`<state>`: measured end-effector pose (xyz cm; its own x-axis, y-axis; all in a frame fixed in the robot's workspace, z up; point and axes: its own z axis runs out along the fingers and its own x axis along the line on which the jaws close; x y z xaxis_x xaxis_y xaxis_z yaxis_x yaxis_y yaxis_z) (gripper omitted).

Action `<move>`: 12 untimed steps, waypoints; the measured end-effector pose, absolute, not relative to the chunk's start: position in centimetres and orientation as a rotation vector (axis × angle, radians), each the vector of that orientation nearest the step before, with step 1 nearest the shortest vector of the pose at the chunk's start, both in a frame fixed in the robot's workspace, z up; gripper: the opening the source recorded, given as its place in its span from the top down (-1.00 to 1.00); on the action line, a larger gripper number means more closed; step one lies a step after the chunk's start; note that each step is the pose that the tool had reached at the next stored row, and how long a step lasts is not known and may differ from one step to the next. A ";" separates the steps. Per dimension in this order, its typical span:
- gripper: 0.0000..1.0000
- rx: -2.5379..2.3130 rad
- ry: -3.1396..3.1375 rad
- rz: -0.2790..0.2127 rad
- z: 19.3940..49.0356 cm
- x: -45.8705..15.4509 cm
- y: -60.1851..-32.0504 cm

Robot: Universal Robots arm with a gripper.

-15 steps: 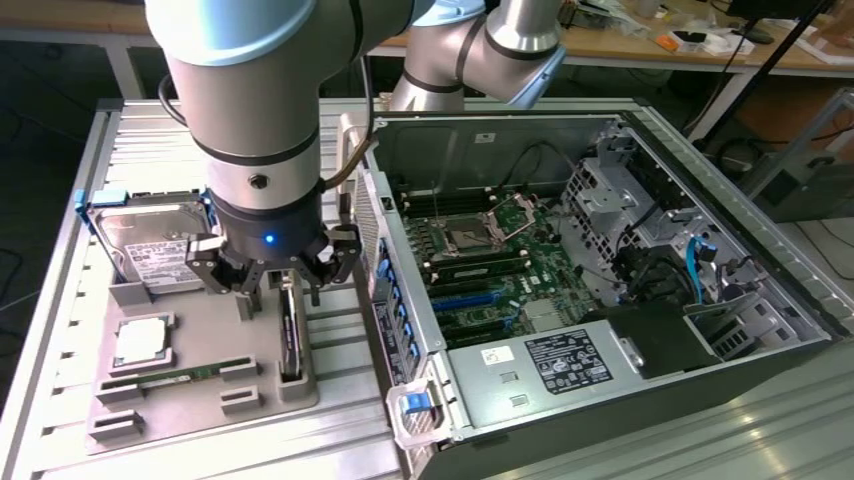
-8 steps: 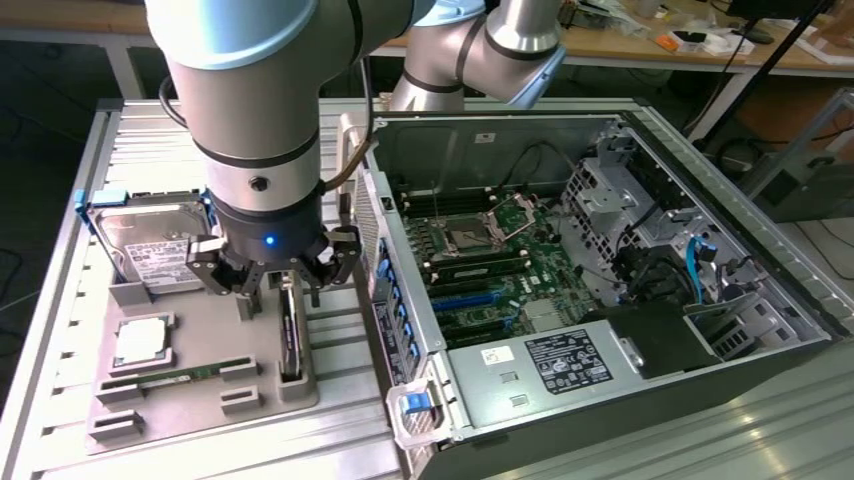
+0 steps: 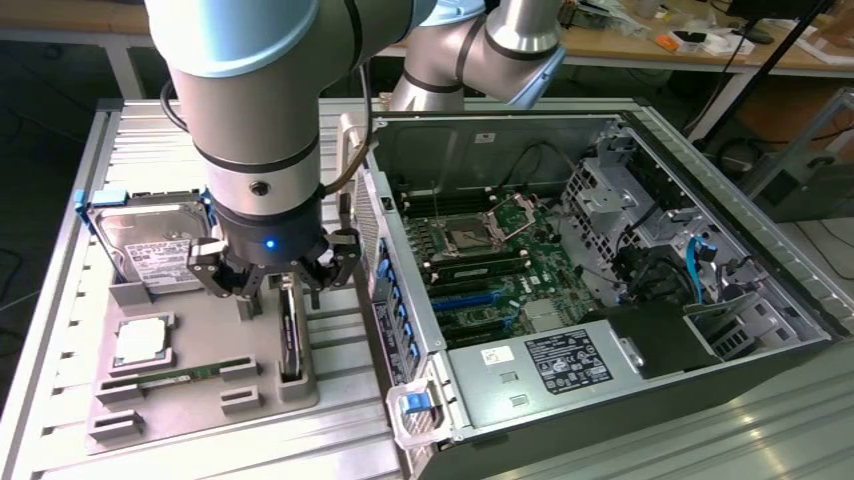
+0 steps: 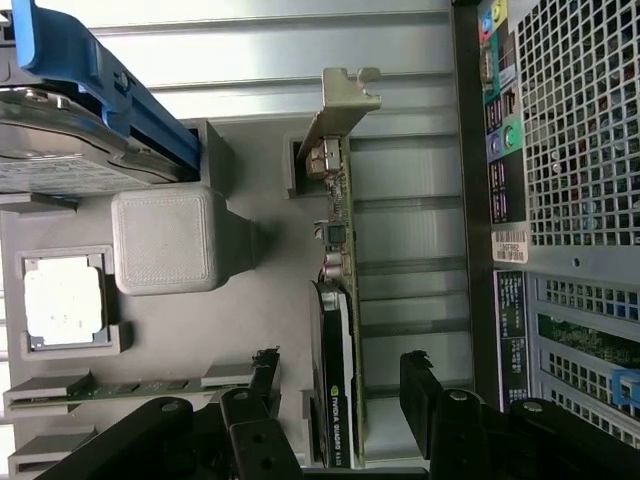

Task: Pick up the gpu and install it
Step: 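Pick up the gpu and move the gpu toward the slot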

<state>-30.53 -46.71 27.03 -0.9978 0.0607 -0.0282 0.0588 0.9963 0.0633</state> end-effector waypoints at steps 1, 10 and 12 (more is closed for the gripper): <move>-0.20 0.093 3.109 0.097 27.0 -30.5 -46.7; -0.20 0.093 3.109 0.097 26.7 -30.5 -46.7; -0.20 0.093 3.109 0.097 26.6 -30.5 -46.7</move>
